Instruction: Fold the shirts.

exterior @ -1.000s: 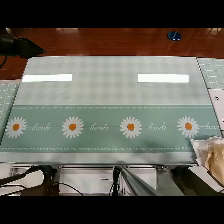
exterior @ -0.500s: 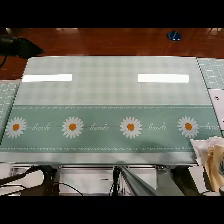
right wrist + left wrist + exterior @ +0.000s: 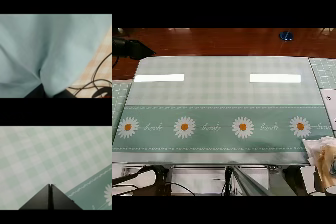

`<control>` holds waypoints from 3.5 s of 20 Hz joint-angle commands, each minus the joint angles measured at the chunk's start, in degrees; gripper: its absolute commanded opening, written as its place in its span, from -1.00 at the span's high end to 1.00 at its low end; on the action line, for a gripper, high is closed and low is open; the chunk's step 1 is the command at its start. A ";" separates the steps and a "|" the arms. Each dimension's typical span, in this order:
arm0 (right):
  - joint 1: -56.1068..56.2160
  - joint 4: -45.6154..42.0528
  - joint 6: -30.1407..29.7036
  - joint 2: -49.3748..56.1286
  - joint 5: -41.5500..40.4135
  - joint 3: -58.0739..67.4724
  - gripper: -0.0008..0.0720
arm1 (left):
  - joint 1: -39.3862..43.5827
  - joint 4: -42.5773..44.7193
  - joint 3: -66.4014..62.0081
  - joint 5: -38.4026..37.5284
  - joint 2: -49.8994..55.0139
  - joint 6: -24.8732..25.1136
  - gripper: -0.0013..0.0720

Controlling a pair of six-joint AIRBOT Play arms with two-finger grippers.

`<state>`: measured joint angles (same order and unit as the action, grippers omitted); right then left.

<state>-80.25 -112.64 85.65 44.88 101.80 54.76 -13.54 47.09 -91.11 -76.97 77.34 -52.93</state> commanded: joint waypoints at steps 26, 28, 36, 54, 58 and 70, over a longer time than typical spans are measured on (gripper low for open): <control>48.94 75.34 -19.43 36.70 -36.79 39.50 0.07 | 1.84 -1.51 0.02 5.38 5.27 -0.55 -0.48; 59.49 63.21 -14.88 41.29 -26.77 40.85 0.12 | 6.80 7.06 0.00 5.57 5.25 -7.52 -0.46; 72.57 35.82 -9.16 41.38 -14.95 39.71 0.11 | 27.10 25.44 0.00 6.84 8.81 -20.50 -0.46; 74.36 40.59 -7.02 41.38 -10.27 37.27 0.11 | 29.99 25.40 -0.02 6.49 13.20 -25.81 -0.46; 74.36 40.59 -7.02 41.38 -10.27 37.27 0.11 | 29.99 25.40 -0.02 6.49 13.20 -25.81 -0.46; 74.36 40.59 -7.02 41.38 -10.27 37.27 0.11 | 29.99 25.40 -0.02 6.49 13.20 -25.81 -0.46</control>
<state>-5.91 -72.07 78.65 86.24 91.50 92.05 16.45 72.49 -91.11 -70.50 90.50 -78.76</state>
